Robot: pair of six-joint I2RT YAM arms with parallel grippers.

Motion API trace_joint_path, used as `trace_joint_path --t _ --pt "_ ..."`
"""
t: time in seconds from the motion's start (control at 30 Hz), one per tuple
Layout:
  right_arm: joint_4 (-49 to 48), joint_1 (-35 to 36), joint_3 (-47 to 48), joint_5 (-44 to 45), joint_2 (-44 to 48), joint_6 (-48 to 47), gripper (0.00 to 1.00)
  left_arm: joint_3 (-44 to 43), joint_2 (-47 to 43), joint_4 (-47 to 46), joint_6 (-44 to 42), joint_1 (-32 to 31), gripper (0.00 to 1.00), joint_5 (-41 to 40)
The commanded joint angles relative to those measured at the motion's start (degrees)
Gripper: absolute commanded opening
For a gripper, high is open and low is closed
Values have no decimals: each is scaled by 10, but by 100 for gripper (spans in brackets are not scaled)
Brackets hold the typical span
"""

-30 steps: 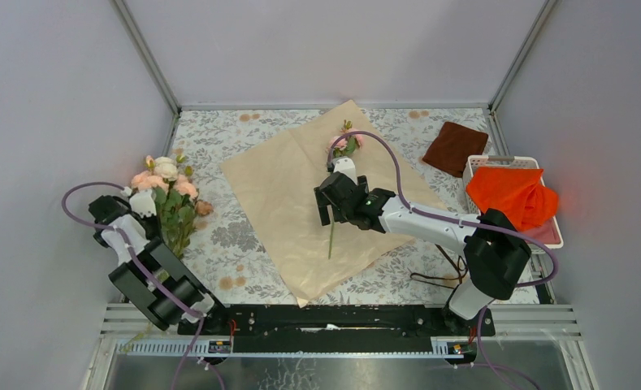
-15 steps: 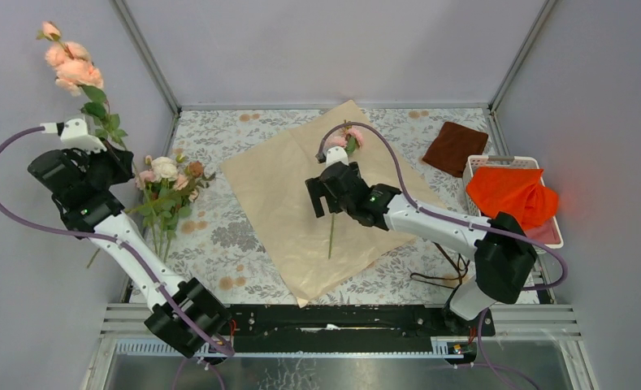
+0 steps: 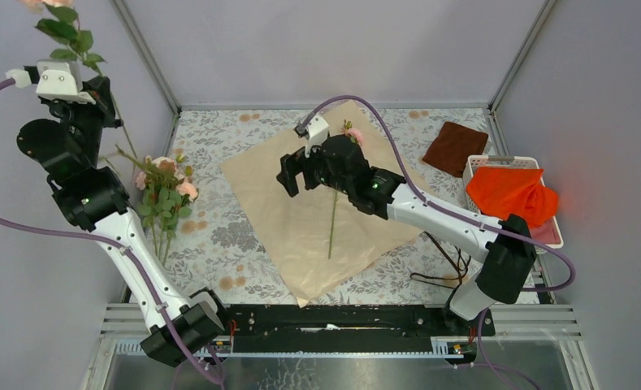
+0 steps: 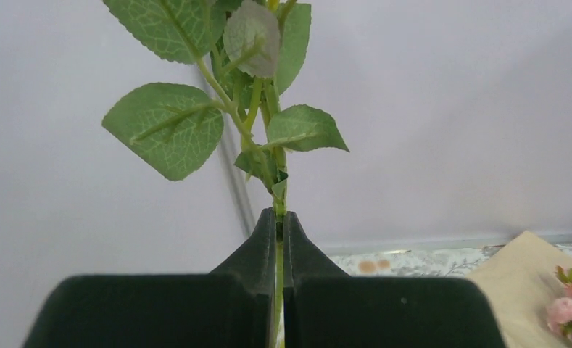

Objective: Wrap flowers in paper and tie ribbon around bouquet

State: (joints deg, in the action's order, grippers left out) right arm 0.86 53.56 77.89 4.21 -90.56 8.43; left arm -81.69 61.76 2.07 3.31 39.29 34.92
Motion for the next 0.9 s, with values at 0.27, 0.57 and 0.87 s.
trace_joint_path --t 0.27,0.57,0.87 --pt "-199 6 89 -162 -30 34 98 10 -10 26 142 -89 0 237" --pt "-273 16 196 -191 -137 121 100 89 -24 0 262 -200 0 250" --pt "-186 17 294 -124 -231 165 34 151 -23 -4 270 -237 0 233"
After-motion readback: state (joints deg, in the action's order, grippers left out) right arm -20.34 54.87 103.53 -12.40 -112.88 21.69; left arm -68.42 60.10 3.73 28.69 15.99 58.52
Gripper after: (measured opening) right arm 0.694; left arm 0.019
